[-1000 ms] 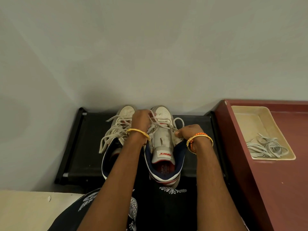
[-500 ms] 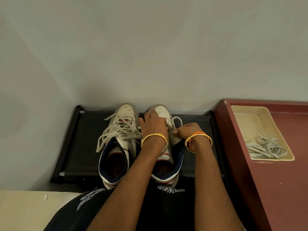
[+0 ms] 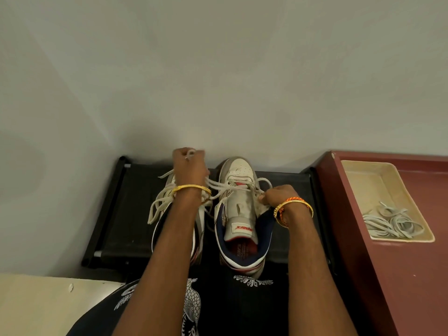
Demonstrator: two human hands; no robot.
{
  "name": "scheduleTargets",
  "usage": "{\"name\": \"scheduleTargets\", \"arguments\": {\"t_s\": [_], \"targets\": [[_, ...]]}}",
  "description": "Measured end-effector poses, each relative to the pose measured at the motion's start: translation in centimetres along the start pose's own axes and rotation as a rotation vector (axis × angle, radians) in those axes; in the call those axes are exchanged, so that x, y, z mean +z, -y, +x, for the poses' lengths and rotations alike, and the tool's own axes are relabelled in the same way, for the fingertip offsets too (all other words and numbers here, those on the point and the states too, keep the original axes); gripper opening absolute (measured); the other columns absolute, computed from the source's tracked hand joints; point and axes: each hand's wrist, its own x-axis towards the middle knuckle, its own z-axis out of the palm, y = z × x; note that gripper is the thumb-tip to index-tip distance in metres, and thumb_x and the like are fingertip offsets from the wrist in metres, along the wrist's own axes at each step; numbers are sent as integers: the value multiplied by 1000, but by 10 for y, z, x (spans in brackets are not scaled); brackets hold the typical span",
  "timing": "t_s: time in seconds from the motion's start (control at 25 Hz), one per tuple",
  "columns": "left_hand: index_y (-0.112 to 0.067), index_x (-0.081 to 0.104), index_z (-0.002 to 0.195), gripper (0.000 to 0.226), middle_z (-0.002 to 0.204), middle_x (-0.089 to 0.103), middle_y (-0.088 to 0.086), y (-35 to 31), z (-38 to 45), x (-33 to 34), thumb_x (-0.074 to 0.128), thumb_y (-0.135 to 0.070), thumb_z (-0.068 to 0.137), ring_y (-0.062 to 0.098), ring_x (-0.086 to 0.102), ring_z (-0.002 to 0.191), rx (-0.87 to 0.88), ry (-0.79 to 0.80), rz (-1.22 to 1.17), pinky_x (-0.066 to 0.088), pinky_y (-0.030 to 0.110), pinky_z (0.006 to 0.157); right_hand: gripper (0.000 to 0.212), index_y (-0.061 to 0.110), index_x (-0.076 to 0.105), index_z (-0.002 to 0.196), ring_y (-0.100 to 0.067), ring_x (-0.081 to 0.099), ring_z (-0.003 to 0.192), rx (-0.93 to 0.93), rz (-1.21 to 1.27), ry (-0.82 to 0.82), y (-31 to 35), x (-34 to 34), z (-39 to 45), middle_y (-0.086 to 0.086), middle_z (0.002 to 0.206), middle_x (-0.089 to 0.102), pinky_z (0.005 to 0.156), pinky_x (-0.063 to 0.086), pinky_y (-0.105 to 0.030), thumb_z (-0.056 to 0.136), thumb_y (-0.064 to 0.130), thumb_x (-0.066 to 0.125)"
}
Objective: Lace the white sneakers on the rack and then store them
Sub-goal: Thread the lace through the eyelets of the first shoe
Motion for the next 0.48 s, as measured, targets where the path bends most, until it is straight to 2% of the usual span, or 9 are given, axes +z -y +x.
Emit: {"name": "scheduleTargets", "arguments": {"t_s": [0.08, 0.12, 0.2, 0.32, 0.48], "targets": [[-15, 58, 101, 13, 92, 61, 5, 13, -13, 16, 54, -16, 89, 19, 58, 80, 326, 201, 721, 45, 27, 70, 19, -1, 65, 104, -18, 56, 71, -12, -14, -6, 0, 1, 0, -12, 92, 63, 63, 45, -29, 87, 6, 61], [-20, 61, 103, 16, 104, 61, 5, 21, -21, 25, 55, -19, 88, 22, 57, 96, 415, 298, 1037, 43, 31, 81, 19, -1, 65, 103, -17, 55, 70, -20, -20, -6, 0, 1, 1, -12, 92, 64, 63, 45, -29, 87, 6, 60], [-25, 61, 115, 26, 123, 55, 7, 36, -32, 42, 54, -21, 90, 27, 48, 117, 435, 395, 1427, 34, 40, 99, 18, -1, 66, 102, -17, 56, 71, -36, -20, -8, -1, 2, 2, -13, 93, 64, 66, 46, -29, 87, 7, 60], [-23, 61, 120, 30, 126, 53, 9, 48, -32, 53, 47, -20, 93, 28, 43, 122, 462, 346, 1549, 26, 43, 103, 19, -1, 66, 103, -20, 59, 80, -46, -21, -13, -3, 2, 4, -14, 98, 66, 71, 48, -32, 87, 10, 61], [-27, 69, 109, 23, 127, 46, 5, 47, -30, 48, 54, -28, 91, 25, 38, 120, 425, 271, 1419, 26, 43, 98, 19, 0, 65, 103, -22, 60, 85, -33, 2, 4, -2, 2, 5, -14, 101, 66, 72, 48, -32, 88, 10, 62]]}}
